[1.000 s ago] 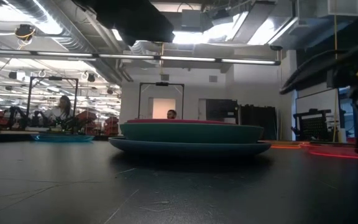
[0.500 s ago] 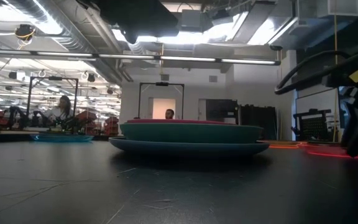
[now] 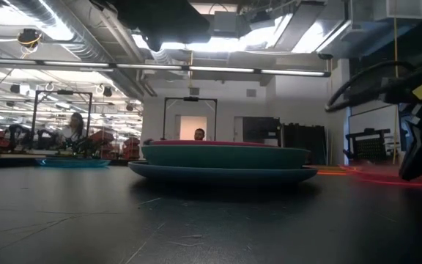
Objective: Stack plastic plates
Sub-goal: Stack the light pink plate on the light green plate
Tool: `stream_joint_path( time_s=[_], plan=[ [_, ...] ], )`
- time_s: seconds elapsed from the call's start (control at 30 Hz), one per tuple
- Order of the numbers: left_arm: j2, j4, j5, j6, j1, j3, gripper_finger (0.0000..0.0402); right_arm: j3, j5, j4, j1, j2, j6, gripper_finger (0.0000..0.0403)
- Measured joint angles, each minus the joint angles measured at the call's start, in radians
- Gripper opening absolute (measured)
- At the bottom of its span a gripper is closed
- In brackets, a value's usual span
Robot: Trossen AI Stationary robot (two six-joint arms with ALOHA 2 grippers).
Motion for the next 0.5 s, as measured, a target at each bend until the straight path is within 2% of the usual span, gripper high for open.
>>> stream_joint_path(
  time_s=[0.23,0.5],
  plan=[
    [0.0,0.0,0.008,0.0,0.0,0.0,0.0119,-0.018,0.002,-0.007,0.0,0.0,-0.044,0.0002],
    [0.0,0.0,0.008,0.0,0.0,0.0,0.0119,0.096,0.079,-0.009,0.0,0.0,-0.205,0.0001]
  ],
)
